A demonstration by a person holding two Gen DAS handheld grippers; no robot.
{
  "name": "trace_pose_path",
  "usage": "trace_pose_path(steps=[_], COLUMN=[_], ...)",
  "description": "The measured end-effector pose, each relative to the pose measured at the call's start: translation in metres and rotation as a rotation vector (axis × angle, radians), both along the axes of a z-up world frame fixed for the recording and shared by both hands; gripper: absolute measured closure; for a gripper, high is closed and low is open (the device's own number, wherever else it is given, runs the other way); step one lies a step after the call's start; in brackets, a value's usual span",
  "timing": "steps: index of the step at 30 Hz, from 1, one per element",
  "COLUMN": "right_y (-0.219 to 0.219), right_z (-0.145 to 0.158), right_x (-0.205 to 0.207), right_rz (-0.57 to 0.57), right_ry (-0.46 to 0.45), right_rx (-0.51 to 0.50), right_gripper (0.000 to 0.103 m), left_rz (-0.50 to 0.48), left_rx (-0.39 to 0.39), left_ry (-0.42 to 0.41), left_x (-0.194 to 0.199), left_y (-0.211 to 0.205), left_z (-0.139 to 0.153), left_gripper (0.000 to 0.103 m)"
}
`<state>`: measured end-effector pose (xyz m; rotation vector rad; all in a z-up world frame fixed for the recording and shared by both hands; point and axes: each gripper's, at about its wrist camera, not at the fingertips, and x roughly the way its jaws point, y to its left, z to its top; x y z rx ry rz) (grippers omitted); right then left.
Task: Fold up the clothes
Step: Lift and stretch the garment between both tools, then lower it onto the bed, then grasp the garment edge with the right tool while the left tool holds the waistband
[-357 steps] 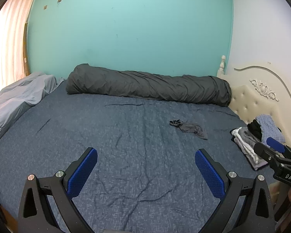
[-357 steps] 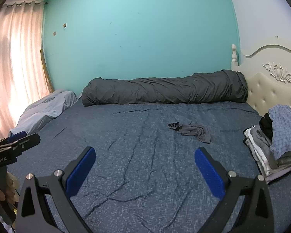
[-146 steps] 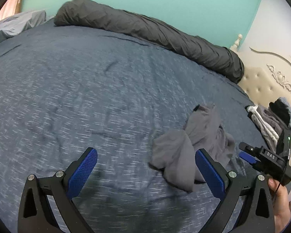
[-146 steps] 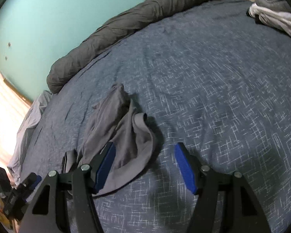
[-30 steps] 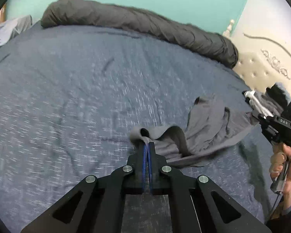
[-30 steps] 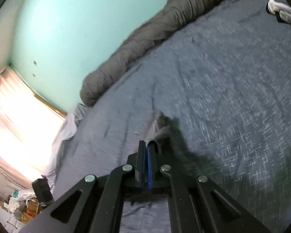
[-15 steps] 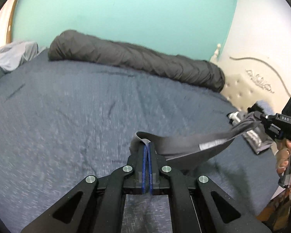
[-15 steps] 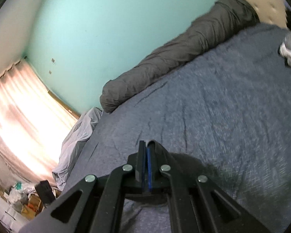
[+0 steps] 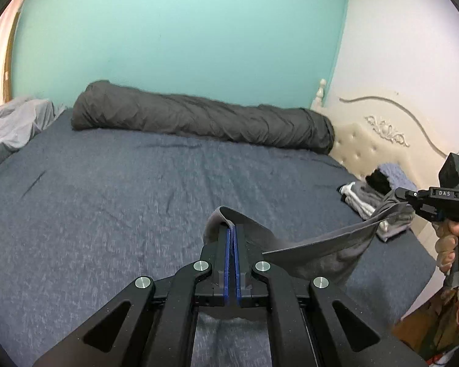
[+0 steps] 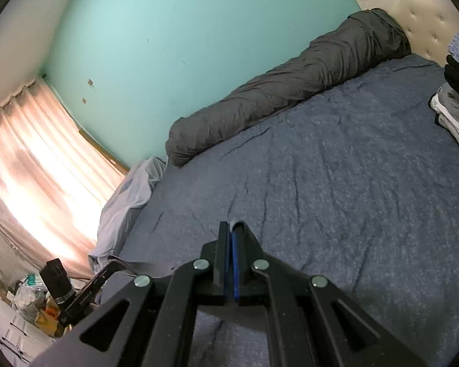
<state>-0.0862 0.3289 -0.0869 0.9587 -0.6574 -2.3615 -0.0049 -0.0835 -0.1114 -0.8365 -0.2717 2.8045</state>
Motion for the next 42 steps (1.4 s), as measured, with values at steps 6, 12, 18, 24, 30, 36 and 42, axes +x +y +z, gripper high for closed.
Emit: trace_pose_path(steps=[6, 12, 18, 24, 30, 36, 42], right_y=[0.0, 0.001, -0.003, -0.014, -0.02, -0.002, 0.021], right_z=[-0.056, -0.116, -0.151, -0.19, -0.237, -0.23, -0.227], right_x=[-0.043, -0.092, -0.148, -0.189, -0.213, -0.21, -0.202], right_rz=[-0.032, -0.063, -0.072, -0.066, -0.05, -0.04, -0.008], right_ry=[-0.106, -0.211, -0.255, -0.329, -0.412, -0.257, -0.203], right_rx=[0.04, 0.085, 0.102, 0.107, 0.087, 0.075, 0.158], right_gripper=[0.102, 0.102, 0.102, 0.102, 0.1, 0.038, 0.038], left_rz=[0.008, 0.02, 0.053, 0.081, 0.122, 0.163, 0.153], left_rx=[-0.023, -0.035, -0.01, 0.0, 0.068, 0.14, 0.113], left_ry=[-0.135, -0.218, -0.288, -0.368, -0.414, -0.323, -0.328], left_x=[-0.052, -0.109, -0.169, -0.219, -0.242, -0.213, -0.199], left_y=[0.011, 0.017, 0.009, -0.001, -0.012, -0.029, -0.025], left_z=[-0.054, -0.103, -0.136, -0.172, -0.211, -0.214, -0.236], left_gripper=[0.101, 0.101, 0.101, 0.101, 0.098, 0.045, 0.046])
